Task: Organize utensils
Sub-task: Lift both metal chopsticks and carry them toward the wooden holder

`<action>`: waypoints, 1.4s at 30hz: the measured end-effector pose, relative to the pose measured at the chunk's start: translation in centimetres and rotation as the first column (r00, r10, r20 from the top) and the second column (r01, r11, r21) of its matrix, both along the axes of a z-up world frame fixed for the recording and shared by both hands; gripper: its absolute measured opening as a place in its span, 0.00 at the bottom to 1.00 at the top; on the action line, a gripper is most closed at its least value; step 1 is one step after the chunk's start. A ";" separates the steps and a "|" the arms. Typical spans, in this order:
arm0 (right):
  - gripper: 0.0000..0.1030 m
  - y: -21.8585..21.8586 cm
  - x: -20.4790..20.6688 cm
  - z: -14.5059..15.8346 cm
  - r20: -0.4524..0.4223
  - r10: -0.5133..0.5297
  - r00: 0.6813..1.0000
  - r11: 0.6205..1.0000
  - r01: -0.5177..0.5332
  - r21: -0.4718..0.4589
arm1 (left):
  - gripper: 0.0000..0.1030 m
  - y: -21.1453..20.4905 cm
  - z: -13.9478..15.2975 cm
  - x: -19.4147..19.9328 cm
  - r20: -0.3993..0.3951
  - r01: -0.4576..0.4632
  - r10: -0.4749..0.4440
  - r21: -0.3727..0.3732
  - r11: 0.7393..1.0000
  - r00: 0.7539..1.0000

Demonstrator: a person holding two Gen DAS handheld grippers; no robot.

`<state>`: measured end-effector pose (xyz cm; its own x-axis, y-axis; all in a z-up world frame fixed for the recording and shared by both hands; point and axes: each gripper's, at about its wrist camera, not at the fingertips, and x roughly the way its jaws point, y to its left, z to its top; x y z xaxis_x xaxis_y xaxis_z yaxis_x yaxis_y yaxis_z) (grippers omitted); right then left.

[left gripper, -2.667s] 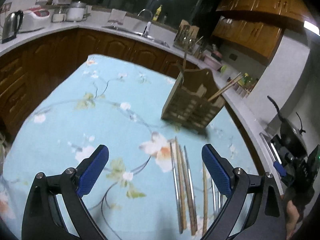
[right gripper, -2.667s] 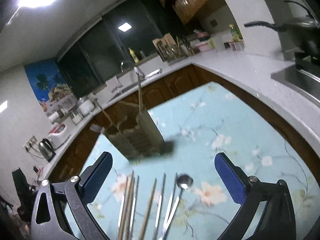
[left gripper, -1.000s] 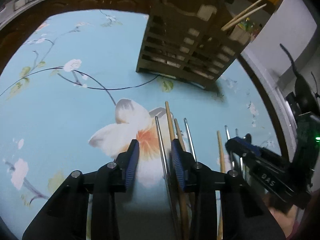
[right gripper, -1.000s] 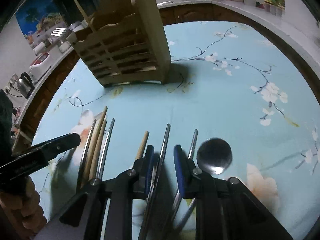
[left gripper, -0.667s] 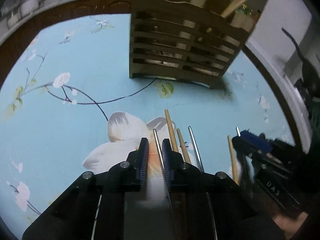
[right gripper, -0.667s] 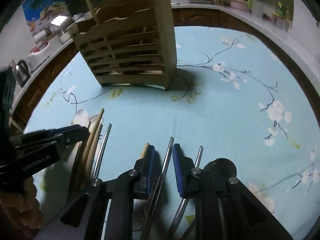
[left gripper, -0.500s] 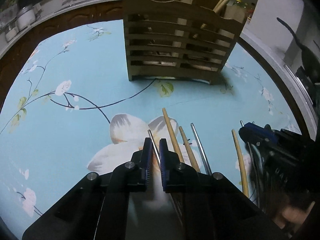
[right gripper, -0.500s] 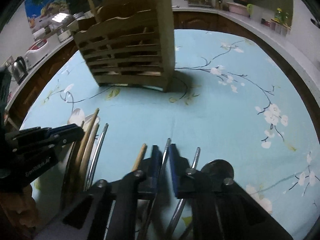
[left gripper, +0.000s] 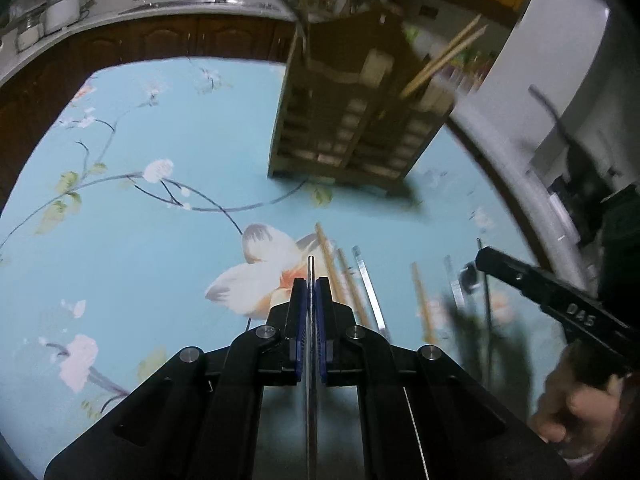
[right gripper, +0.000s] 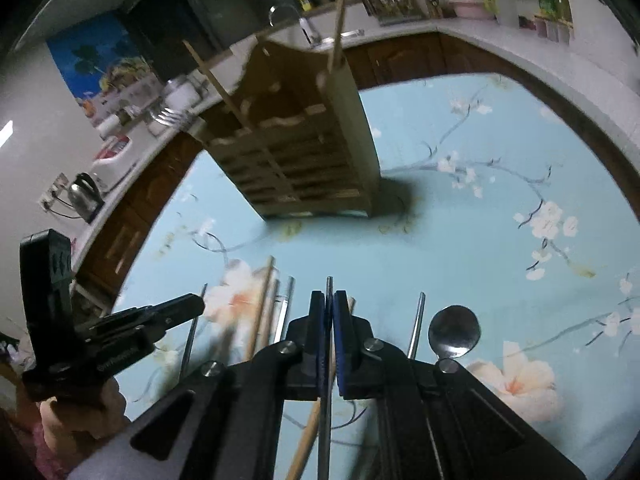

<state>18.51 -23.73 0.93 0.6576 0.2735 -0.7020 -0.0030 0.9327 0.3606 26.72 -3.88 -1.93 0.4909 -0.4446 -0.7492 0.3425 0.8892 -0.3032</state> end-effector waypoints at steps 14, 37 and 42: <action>0.04 0.1 -6.1 8.7 0.222 0.025 0.975 1.000 -0.021 -0.018 | 0.03 3.2 8.5 -6.5 0.157 0.013 0.011 -0.150 0.989 0.987; 0.04 -1.3 -6.7 14.6 0.366 0.005 0.931 0.999 0.007 -0.033 | 0.03 4.3 14.1 -7.2 0.288 0.007 0.056 -0.214 0.977 0.956; 0.04 -1.6 -6.1 14.8 0.374 -0.002 0.927 0.999 0.014 -0.030 | 0.03 4.4 14.7 -6.6 0.302 0.003 0.065 -0.219 0.976 0.951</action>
<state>12.40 -25.29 15.75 0.8761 0.2488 -0.4131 -0.1244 0.9442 0.3049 20.14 0.52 12.77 0.6973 -0.5586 -0.4493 0.4217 0.8264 -0.3730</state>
